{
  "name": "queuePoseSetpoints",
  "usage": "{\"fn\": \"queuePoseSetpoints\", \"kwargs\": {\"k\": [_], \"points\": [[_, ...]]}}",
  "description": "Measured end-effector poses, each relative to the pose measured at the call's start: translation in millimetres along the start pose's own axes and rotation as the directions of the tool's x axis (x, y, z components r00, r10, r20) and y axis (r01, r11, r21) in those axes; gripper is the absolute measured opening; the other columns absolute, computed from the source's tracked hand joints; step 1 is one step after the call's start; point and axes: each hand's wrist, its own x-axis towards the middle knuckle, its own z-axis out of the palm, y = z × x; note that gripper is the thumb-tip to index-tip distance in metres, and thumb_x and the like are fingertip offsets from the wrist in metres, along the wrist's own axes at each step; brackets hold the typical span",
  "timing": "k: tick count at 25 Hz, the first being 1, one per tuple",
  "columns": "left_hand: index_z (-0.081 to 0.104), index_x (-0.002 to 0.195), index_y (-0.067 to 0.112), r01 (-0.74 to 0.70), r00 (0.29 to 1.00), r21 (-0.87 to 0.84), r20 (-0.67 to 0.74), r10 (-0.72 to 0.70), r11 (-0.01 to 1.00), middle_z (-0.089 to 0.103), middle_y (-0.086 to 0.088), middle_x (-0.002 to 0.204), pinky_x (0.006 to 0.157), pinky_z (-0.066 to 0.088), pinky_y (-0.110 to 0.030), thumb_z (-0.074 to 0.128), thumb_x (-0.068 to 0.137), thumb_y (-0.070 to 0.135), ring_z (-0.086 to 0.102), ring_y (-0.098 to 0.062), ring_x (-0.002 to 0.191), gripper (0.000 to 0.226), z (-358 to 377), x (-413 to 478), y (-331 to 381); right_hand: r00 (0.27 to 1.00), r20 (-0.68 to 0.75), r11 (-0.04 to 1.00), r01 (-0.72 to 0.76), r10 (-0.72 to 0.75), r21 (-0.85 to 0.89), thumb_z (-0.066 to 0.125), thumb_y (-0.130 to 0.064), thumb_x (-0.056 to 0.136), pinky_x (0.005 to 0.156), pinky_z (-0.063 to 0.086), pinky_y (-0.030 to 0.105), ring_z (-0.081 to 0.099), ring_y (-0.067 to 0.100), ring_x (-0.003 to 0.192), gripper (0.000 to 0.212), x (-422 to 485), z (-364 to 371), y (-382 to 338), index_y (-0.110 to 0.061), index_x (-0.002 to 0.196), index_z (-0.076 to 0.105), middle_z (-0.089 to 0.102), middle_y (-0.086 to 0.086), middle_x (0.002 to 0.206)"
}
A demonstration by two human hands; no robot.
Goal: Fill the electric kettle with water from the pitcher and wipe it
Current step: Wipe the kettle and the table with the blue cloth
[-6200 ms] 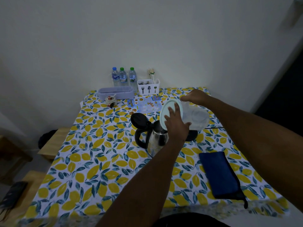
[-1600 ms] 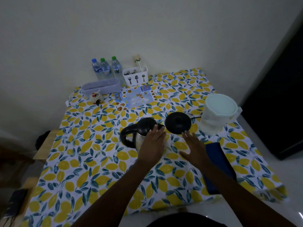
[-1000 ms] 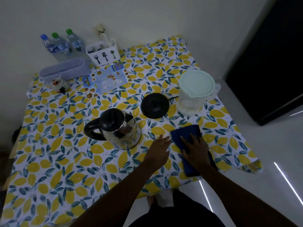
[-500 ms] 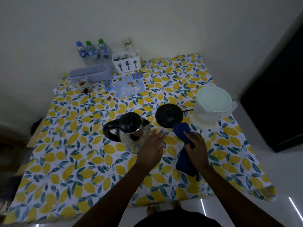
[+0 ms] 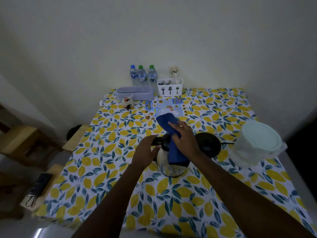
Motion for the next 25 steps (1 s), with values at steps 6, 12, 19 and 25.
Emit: {"fn": "queuePoseSetpoints", "kwargs": {"k": [6,12,19,25], "points": [[0.059,0.127,0.015,0.112,0.992,-0.100,0.070,-0.106,0.989,0.065,-0.008,0.122,0.092,0.046,-0.033,0.067,0.088,0.033,0.060,-0.025,0.110,0.044,-7,16,-11,0.979,0.016,0.893,-0.180,0.205,-0.413,0.033,-0.060,0.089,0.092,0.045,0.054,0.047,0.038,0.120,0.057,3,33,-10,-0.027,0.134,0.049,0.050,0.007,0.138],[0.067,0.116,0.018,0.092,0.993,-0.179,0.095,-0.076,0.980,0.071,-0.008,0.112,0.086,0.050,-0.036,0.068,0.086,0.028,0.064,-0.025,0.100,0.032,-14,19,-11,0.994,-0.008,0.875,-0.104,0.113,-0.473,0.038,-0.055,0.090,0.092,0.045,0.056,0.045,0.038,0.123,0.051,-13,35,-16,-0.032,0.134,0.049,0.048,0.007,0.140],[0.047,0.135,0.011,0.023,0.944,-0.032,0.331,-0.011,0.999,0.055,-0.016,0.131,0.098,0.045,-0.052,0.052,0.086,0.022,0.052,-0.035,0.119,0.050,-14,20,13,0.756,0.553,0.935,-0.320,0.351,-0.157,0.051,-0.044,0.091,0.086,0.049,0.042,0.058,0.026,0.096,0.040,76,1,-2,-0.015,0.115,0.064,0.060,0.013,0.122],[0.050,0.126,0.010,0.034,0.921,0.065,0.385,-0.056,0.997,0.055,-0.021,0.122,0.096,0.043,-0.056,0.052,0.074,0.074,0.053,-0.039,0.113,0.082,-2,38,10,0.667,0.610,0.812,-0.580,0.427,0.066,0.056,-0.039,0.089,0.086,0.051,0.045,0.063,0.032,0.092,0.032,65,-27,49,-0.013,0.104,0.068,0.065,0.013,0.110]]}}
